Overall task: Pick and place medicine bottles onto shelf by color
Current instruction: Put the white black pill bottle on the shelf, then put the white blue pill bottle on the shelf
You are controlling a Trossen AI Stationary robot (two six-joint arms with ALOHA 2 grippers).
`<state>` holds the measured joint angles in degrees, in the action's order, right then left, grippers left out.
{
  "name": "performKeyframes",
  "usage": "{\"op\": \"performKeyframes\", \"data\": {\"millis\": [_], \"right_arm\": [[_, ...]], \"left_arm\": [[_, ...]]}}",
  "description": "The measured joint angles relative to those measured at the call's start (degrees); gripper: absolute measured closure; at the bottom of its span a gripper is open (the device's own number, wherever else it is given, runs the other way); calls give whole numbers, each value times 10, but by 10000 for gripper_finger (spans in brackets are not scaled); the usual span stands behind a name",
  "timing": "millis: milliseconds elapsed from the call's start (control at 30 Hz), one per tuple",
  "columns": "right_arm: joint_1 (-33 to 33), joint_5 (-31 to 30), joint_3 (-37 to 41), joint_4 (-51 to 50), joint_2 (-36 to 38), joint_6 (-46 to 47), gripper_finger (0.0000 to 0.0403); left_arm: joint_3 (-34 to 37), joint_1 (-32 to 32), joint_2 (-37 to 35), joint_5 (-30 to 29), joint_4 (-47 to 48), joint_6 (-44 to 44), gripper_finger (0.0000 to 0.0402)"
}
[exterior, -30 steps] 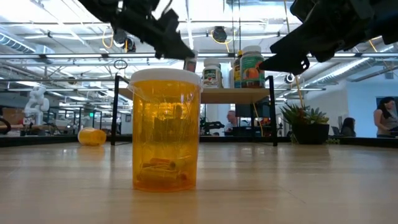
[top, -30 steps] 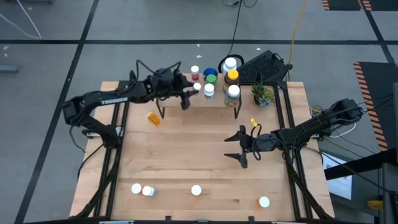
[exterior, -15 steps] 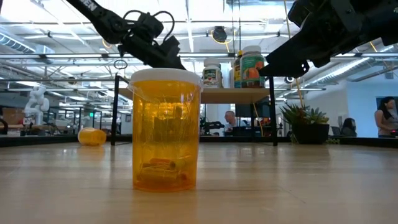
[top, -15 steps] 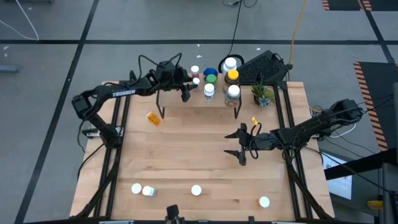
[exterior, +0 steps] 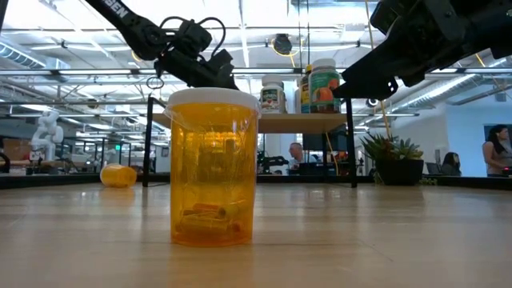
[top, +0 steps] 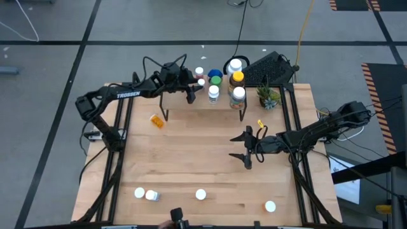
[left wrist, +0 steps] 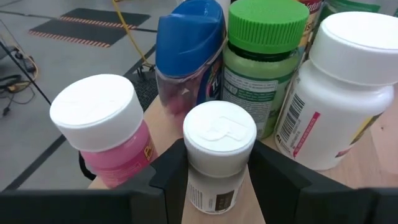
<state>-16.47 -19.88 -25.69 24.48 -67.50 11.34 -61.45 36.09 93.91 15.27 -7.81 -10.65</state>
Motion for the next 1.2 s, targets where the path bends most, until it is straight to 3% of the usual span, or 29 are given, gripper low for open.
{"op": "performKeyframes", "data": {"millis": [300,700,900,1033,1200], "right_arm": [[0,0,0,0,0,6,103],[0,-10,0,1,0,15,103],[0,-8,0,6,0,17,103],[0,37,0,22,0,19,103],[-10,82,0,65,0,40,103]], "left_arm": [[0,0,0,-1,6,-14,236],[2,6,-42,-31,67,-14,141],[1,0,-89,-53,115,43,106],[2,-28,-152,-97,186,50,99],[1,-127,-226,-172,285,61,112]]}}
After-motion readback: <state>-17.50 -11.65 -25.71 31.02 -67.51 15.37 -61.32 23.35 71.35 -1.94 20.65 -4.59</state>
